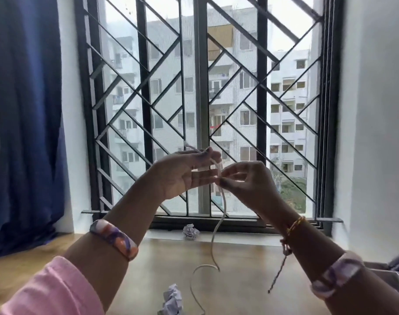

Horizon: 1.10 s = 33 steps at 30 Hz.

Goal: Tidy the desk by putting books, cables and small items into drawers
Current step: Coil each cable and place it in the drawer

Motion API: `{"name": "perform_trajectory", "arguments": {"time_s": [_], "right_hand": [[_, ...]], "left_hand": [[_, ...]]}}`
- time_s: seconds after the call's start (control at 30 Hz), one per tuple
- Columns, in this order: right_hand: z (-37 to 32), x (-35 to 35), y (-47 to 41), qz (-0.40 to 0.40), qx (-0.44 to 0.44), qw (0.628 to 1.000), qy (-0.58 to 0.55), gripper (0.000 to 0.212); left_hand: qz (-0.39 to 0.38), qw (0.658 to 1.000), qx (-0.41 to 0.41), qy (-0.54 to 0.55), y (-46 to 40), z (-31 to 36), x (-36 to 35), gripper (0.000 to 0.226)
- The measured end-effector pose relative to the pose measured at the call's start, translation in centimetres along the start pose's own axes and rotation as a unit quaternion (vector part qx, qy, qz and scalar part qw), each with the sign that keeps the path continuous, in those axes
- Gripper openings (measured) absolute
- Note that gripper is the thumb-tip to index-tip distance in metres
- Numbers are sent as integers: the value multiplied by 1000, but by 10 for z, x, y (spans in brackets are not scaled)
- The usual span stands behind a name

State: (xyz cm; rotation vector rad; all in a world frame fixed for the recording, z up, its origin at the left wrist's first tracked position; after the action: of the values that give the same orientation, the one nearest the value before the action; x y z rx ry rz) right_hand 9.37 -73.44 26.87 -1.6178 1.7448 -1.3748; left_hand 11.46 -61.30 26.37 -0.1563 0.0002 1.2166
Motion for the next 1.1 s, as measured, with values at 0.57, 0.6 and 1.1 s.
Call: {"name": "perform_trajectory", "arguments": {"time_s": [0.57,0.6,1.1], "right_hand": [[112,26,-7,88,66,994,-8,38],[113,36,-7,130,70,989,-27,32],[180,118,-53,349,-42,933,-80,16]], "left_hand": [[251,935,-33,247,-79,-28,142,20],[267,928,-26,258,-86,-36,149,20],[298,823,280,-395,-121,-129,166,9]]}}
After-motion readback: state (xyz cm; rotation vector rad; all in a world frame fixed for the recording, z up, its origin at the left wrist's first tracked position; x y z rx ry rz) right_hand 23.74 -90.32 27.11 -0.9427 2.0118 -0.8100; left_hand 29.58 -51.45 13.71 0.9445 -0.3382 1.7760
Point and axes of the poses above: each hand's wrist, its own y-axis away from the middle knuckle, its own x-axis out of the back of the hand, z = x × y, the point moved 10 cm from there along -y, towards the middle knuckle, and after that the axes turned 9 degrees about x, right-handed, at the moved point
